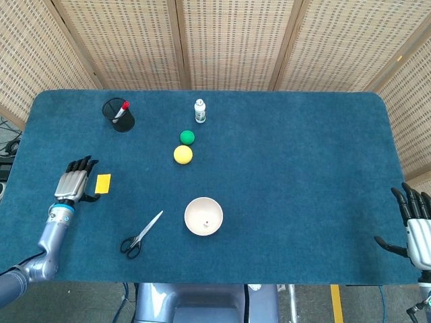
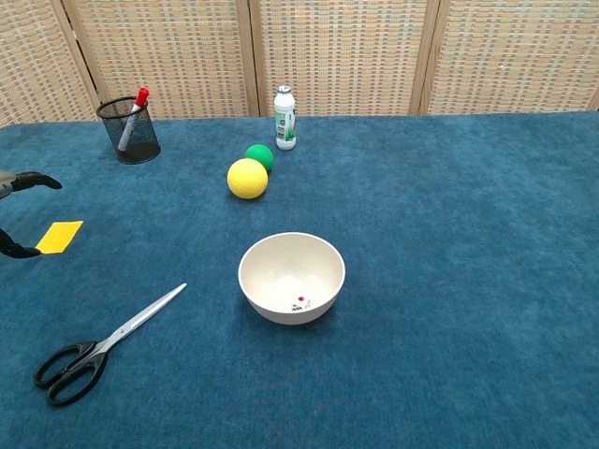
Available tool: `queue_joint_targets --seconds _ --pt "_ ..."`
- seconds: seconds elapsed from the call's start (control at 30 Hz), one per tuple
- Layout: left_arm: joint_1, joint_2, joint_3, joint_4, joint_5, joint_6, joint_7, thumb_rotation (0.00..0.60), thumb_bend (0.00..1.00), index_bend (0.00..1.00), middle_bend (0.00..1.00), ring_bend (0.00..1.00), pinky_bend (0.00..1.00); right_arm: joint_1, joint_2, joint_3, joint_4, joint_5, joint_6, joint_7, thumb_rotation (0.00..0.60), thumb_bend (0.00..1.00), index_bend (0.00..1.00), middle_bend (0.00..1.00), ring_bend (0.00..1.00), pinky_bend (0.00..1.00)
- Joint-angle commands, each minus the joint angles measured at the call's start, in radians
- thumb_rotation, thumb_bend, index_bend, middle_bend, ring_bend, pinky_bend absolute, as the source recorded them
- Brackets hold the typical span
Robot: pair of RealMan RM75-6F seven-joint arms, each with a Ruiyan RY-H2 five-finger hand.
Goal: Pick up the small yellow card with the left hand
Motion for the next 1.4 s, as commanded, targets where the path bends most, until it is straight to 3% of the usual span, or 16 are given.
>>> queue_joint_targets --seconds 0.03,0.6,0.9,1.2,1.4 --pt "-0.004 -0.013 -0.002 0.016 -0.009 -0.007 0.008 0.600 0.25 0.10 0.00 0.00 0.00 0.000 0.000 0.001 0.001 0.001 0.000 0.003 0.600 0.00 0.00 0.00 0.00 0.00" --pt "-0.031 -0.057 -0.013 0.084 -0.038 -0.049 0.041 0.600 0.27 0.10 0.00 0.00 0.00 0.002 -0.002 0.001 0.006 0.007 -0.006 0.006 0.600 0.00 0.00 0.00 0.00 0.00" --pt "-0.096 -0.090 -0.056 0.137 -0.048 -0.049 0.087 0.600 0.29 0.11 0.00 0.00 0.00 0.003 -0.005 0.002 0.007 0.013 -0.008 0.001 0.600 0.00 0.00 0.00 0.00 0.00" --pt "-0.082 0.029 -0.095 -0.030 -0.066 0.018 0.117 0.600 0.29 0.11 0.00 0.00 0.00 0.006 -0.007 0.001 0.011 0.015 -0.015 0.001 0.600 0.00 0.00 0.00 0.00 0.00" --pt "-0.057 0.123 -0.069 -0.152 -0.076 0.000 0.142 0.600 0.29 0.13 0.00 0.00 0.00 0.003 -0.005 0.001 0.006 0.013 -0.008 0.001 0.600 0.00 0.00 0.00 0.00 0.00"
